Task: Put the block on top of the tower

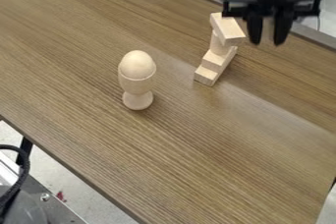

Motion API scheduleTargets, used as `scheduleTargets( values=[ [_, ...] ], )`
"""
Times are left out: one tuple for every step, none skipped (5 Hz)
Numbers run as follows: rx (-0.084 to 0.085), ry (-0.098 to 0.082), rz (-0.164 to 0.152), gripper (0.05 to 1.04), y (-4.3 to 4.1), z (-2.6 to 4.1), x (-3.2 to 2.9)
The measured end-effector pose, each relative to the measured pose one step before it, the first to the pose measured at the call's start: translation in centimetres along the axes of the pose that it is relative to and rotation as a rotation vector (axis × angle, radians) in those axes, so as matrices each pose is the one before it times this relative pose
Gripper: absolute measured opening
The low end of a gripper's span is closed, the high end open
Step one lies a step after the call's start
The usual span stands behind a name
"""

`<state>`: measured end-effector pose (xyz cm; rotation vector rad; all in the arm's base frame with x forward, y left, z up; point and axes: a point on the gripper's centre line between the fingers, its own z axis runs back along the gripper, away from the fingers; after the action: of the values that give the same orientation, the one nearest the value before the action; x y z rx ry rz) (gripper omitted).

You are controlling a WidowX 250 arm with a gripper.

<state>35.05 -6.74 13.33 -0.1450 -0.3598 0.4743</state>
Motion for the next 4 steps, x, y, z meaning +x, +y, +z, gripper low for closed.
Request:
scheduleTargets(
  values=[
    [0.0743,-0.0144,0.0087,0.301,0.928,0.597,1.996],
    [0.0737,0.0302,0.0758,0.301,2.19,-0.334,1.723],
    [0.0431,0.0579,0.073,0.301,1.931,-0.819,0.646],
    [0.0045,0.0661,0.0284,0.301,0.842,-1.166,-0.047]
  ],
)
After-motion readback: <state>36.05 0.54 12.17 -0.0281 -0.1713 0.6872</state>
